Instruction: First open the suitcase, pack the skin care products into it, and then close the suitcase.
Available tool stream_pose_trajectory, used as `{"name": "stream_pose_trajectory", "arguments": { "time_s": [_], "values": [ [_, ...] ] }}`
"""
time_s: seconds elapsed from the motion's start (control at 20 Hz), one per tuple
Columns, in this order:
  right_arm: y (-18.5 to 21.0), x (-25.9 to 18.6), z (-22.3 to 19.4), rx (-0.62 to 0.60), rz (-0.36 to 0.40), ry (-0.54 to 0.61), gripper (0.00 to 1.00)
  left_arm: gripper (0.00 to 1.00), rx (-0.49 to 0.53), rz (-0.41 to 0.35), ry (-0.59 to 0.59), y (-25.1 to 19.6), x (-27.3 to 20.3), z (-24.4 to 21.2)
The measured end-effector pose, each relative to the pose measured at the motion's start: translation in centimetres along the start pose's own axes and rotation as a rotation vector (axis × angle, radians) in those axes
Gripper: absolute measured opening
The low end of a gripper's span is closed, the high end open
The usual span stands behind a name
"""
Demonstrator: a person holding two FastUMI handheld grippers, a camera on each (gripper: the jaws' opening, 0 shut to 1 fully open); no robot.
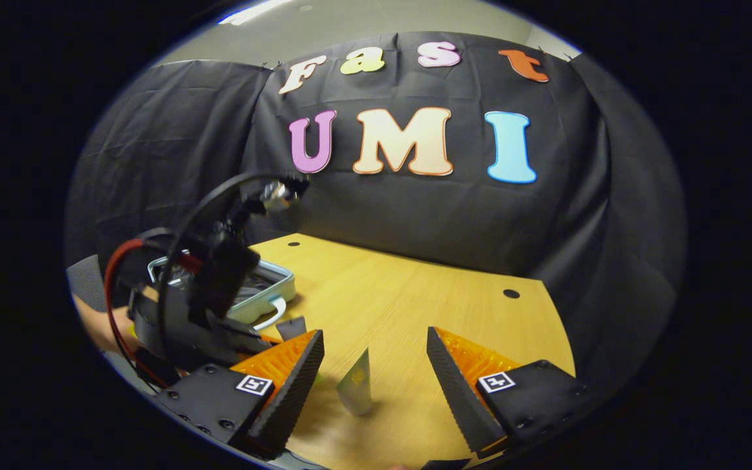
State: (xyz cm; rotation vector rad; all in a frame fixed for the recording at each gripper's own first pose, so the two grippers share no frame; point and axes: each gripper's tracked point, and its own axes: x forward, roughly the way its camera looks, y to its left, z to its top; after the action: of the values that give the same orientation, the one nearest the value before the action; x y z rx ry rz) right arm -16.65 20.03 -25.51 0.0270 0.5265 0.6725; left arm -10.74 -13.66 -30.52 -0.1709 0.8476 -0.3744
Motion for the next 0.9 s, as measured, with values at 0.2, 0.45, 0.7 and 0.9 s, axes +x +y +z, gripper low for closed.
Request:
{"name": "stream_pose_trajectory", "arguments": {
  "time_s": [0.2,0.45,0.7,0.9],
  "values": [
    [1.0,1.8,-4.2,0.038,0.032,0.08,0.98,0.09,-0.018,0.043,-0.029,1.3,-2.7,1.5],
    [2.3,3.9,-9.4,0.043,0.081,0.186,0.97,0.08,-0.078,0.107,-0.075,2.8,-5.8,2.9],
    [2.6,5.1,-12.0,0.027,0.09,0.237,0.81,0.09,-0.137,0.181,-0.105,5.2,-8.7,2.7],
    [2.6,5.7,-12.1,0.056,0.091,0.235,0.36,0.09,-0.168,0.237,-0.097,7.4,-10.6,1.8]
  ]
}}
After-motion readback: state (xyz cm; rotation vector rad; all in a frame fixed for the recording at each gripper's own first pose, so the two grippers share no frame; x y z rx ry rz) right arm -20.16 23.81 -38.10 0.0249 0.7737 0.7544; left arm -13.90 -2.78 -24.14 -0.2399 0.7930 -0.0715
